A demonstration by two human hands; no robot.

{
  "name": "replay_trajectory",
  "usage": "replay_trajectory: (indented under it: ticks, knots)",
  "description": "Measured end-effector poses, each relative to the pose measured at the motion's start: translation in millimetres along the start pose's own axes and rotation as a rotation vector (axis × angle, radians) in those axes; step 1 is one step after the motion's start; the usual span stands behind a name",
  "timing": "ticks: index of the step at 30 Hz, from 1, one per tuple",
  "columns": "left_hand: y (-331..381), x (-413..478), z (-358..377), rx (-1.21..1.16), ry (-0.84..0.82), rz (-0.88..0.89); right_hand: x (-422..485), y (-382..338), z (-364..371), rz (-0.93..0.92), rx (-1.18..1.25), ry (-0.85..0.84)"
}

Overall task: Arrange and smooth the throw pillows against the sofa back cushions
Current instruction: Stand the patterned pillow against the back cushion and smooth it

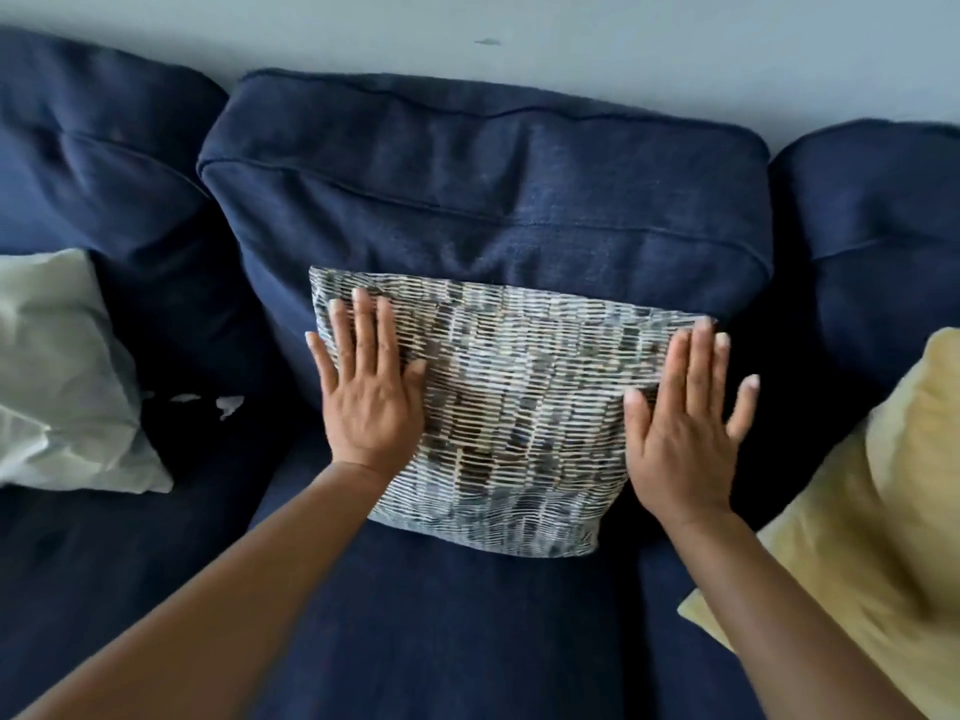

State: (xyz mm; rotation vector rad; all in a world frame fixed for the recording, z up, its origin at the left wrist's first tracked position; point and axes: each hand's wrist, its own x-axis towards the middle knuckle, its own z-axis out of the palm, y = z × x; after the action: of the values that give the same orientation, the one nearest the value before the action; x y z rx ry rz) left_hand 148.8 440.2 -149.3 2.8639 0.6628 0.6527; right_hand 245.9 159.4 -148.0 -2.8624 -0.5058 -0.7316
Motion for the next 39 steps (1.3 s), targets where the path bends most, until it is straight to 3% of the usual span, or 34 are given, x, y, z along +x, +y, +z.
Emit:
replay_trajectory:
  ticks: [2,4,6,13,18,23,26,30,34,39]
  knots:
    - [23,-14,-2,-0.049,0.035,0.170,-6,-27,-6,-0.089,0.063,0.043]
    - [45,-33,6,-0.081,-0.011,0.369,-20,-57,-4,-0.304,0.111,0.003]
    - [48,-45,18,-0.054,-0.059,0.431,-32,-73,5,-0.452,0.101,-0.077]
    - [-28,-38,24,0.196,-0.157,0.360,-25,3,23,-0.315,-0.075,-0.183]
    - [-32,-37,0,0.134,-0.071,0.148,-26,2,-1,-0.165,0.024,-0.068]
    - [31,-11,-4,0.012,-0.086,0.348,2,-67,-8,-0.385,0.142,-0.056]
    - [35,5,0,0.064,-0.210,0.268,13,-74,3,-0.483,0.064,-0.132]
    - [-5,22,-4,0.152,-0.270,0.127,22,-33,14,-0.339,-0.006,-0.153]
    - [-24,29,-17,0.288,-0.330,0.100,21,-10,5,-0.167,-0.028,-0.160]
    - [7,18,-46,0.147,-0.344,-0.079,11,-11,-32,-0.025,0.060,-0.203]
